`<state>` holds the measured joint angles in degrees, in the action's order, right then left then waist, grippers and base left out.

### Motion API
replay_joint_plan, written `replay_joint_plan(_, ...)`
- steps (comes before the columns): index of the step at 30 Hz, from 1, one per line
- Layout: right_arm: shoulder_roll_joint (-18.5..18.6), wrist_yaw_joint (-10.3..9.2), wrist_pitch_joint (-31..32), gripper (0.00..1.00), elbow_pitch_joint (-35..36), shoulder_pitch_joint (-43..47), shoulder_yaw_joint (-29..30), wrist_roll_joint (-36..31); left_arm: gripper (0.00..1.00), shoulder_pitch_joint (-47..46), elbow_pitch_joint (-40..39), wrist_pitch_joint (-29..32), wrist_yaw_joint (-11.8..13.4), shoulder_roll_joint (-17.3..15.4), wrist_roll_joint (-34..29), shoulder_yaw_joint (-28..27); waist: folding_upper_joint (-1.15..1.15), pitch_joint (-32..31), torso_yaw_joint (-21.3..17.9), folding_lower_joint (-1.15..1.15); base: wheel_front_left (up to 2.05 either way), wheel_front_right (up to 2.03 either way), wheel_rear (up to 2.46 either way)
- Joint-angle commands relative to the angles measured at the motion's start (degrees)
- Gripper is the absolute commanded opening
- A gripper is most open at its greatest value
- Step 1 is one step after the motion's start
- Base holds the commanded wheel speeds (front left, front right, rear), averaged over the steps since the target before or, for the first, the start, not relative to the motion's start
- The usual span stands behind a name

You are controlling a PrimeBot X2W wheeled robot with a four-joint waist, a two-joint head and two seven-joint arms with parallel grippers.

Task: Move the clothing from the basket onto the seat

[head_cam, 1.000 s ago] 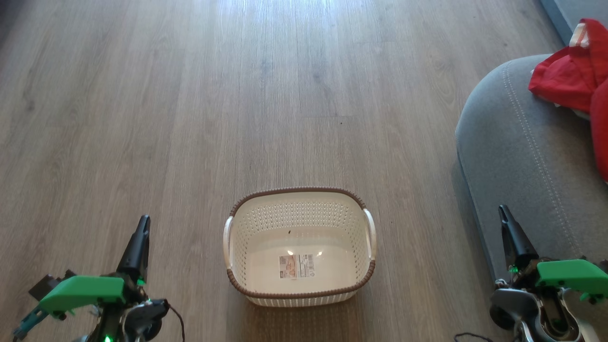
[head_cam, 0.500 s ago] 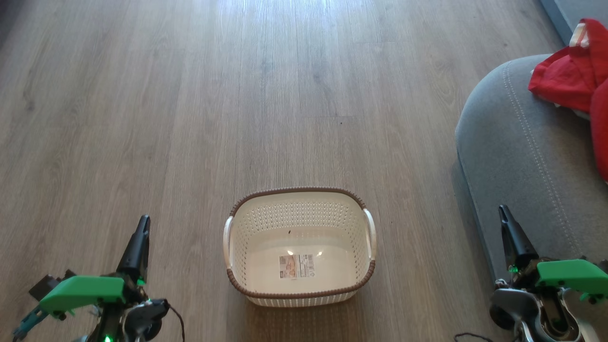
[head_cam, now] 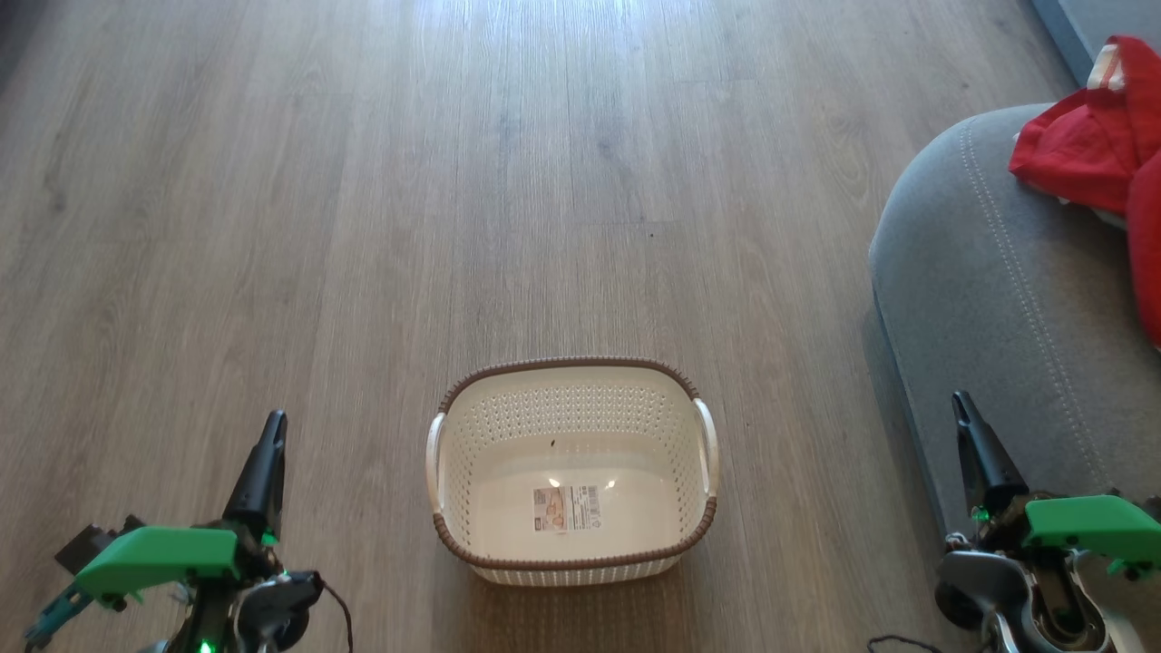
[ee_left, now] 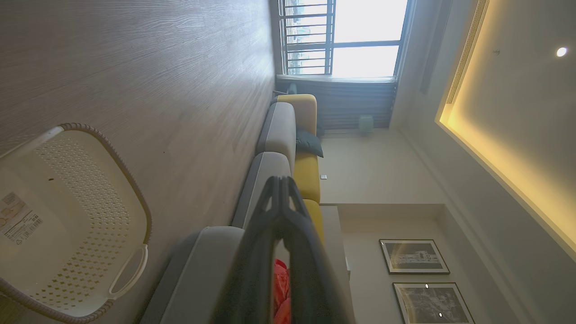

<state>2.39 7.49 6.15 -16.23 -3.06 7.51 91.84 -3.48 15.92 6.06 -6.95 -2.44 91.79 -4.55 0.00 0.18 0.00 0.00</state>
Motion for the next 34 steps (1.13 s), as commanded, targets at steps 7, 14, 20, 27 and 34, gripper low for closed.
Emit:
replay_joint_plan(7, 0.49, 0.0, 0.34, 0.0, 2.21, -3.12, -1.0, 0.33, 0.0, -2.71, -1.88, 0.43, -0.54, -0.43, 0.38, -1.96, 0.0, 0.0, 0.0, 0.0, 0.0, 0.0, 0.0)
replay_joint_plan(14, 0.49, 0.0, 0.33, 0.0, 2.21, -3.12, -1.0, 0.33, 0.0, -2.71, -1.88, 0.43, -0.54, -0.43, 0.38, -1.96, 0.0, 0.0, 0.0, 0.0, 0.0, 0.0, 0.0)
replay_joint_plan(20, 0.49, 0.0, 0.33, 0.0, 2.21, -3.12, -1.0, 0.33, 0.0, -2.71, -1.88, 0.43, -0.54, -0.43, 0.38, -1.96, 0.0, 0.0, 0.0, 0.0, 0.0, 0.0, 0.0)
replay_joint_plan(27, 0.49, 0.0, 0.33, 0.0, 2.21, -3.12, -1.0, 0.33, 0.0, -2.71, -1.88, 0.43, -0.54, -0.43, 0.38, -1.96, 0.0, 0.0, 0.0, 0.0, 0.0, 0.0, 0.0)
replay_joint_plan(34, 0.49, 0.0, 0.33, 0.0, 2.21, -3.12, -1.0, 0.33, 0.0, -2.71, -1.88, 0.42, -0.54, -0.43, 0.38, -1.96, 0.0, 0.0, 0.0, 0.0, 0.0, 0.0, 0.0)
